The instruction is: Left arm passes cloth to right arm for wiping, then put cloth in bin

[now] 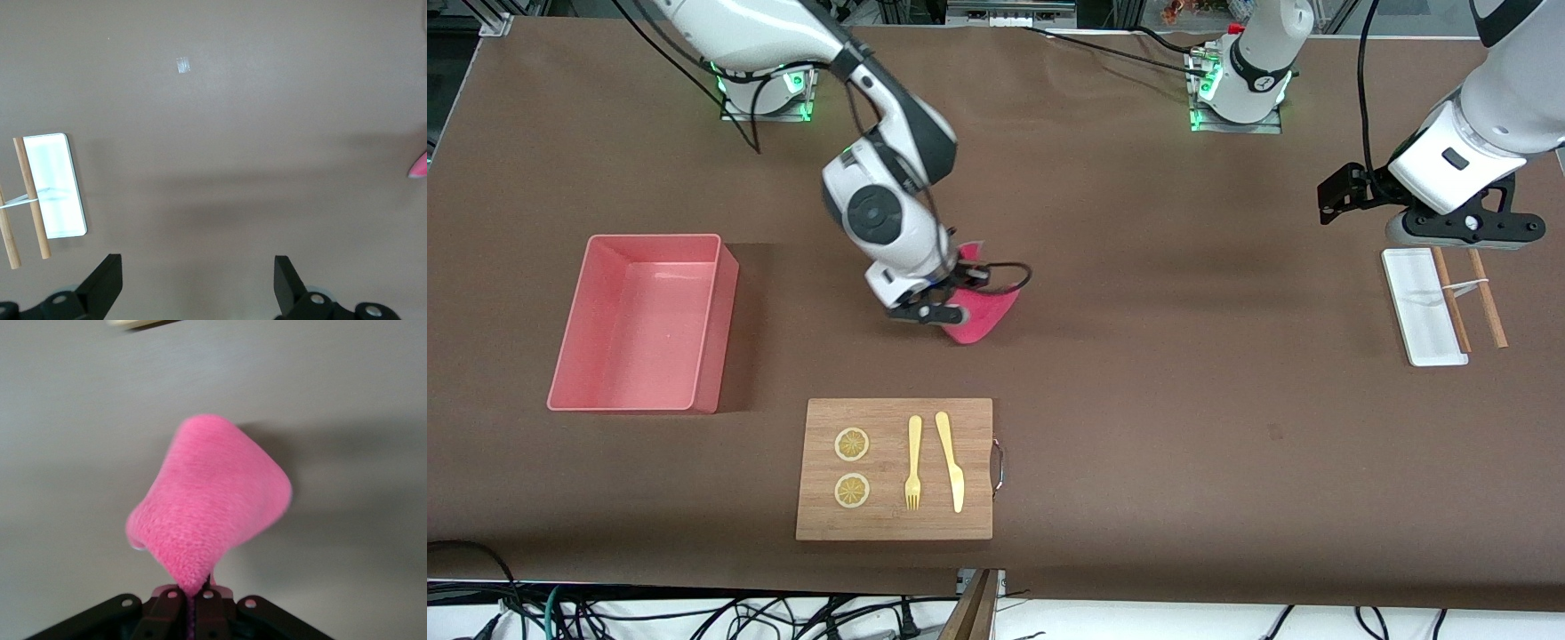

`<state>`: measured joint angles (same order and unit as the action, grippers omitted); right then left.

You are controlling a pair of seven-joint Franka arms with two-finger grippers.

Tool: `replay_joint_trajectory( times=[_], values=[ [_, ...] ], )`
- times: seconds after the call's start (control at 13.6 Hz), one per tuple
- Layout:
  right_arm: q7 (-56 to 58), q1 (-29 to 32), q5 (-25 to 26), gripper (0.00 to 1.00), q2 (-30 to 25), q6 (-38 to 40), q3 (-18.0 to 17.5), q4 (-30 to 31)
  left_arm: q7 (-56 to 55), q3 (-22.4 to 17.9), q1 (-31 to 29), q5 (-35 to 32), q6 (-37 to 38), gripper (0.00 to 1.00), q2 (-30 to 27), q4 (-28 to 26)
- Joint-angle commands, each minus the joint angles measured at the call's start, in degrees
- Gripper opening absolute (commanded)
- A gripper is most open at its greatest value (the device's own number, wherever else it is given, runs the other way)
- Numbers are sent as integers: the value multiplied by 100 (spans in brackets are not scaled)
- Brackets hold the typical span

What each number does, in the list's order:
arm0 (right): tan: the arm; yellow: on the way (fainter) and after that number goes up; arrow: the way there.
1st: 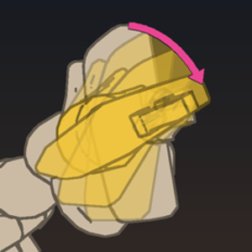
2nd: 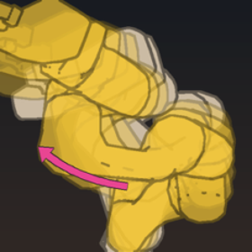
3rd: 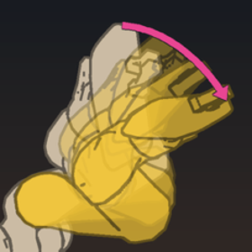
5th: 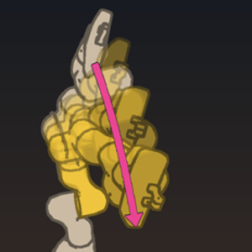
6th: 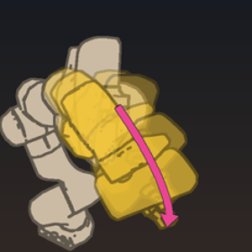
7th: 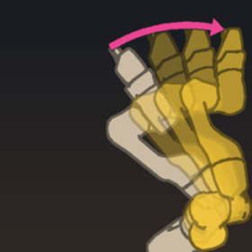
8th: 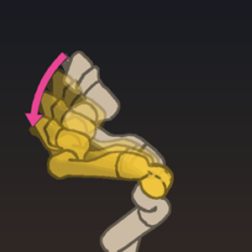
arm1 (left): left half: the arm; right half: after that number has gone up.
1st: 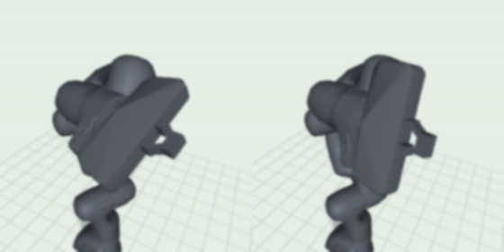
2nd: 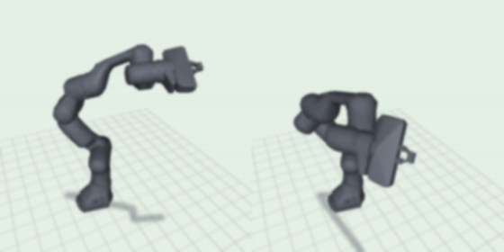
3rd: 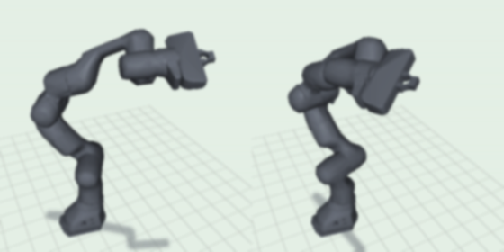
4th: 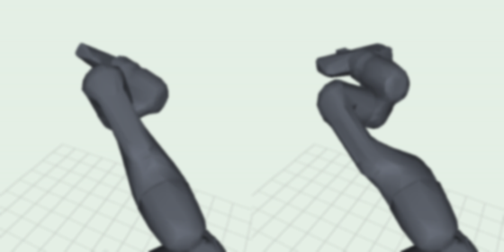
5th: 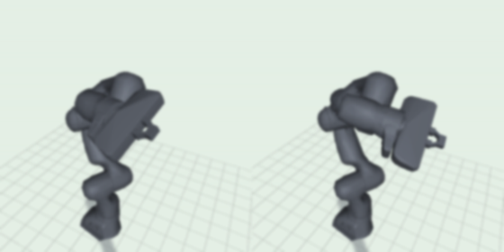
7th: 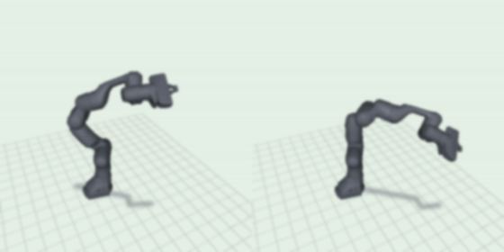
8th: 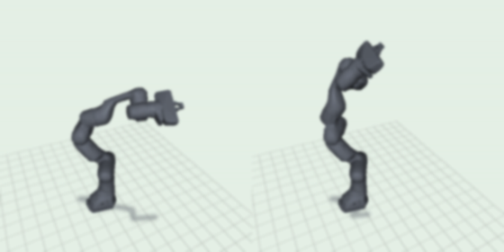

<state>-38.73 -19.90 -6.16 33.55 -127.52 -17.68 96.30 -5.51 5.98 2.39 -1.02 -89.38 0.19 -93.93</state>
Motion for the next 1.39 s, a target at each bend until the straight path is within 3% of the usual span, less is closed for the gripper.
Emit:
replay_joint_trajectory(
  times=[0.0,0.44,0.59,1.1,1.32],
  values=[
    [714,643,36,0,-182,69,-157,573,112,-44,25,120,-18,100,-98,-47],
    [3508,2128,79,0,-682,270,-104,1260,120,-44,34,146,-18,100,-98,-47],
    [4204,2288,141,0,-893,560,88,1286,120,-44,25,146,-18,100,-98,-47],
    [5303,2859,484,0,-2272,2140,150,1216,121,-44,16,146,-18,100,-89,-47],
    [5867,3027,510,0,-2774,2712,676,1042,121,-53,16,155,-18,100,-89,-47]
  ],
)
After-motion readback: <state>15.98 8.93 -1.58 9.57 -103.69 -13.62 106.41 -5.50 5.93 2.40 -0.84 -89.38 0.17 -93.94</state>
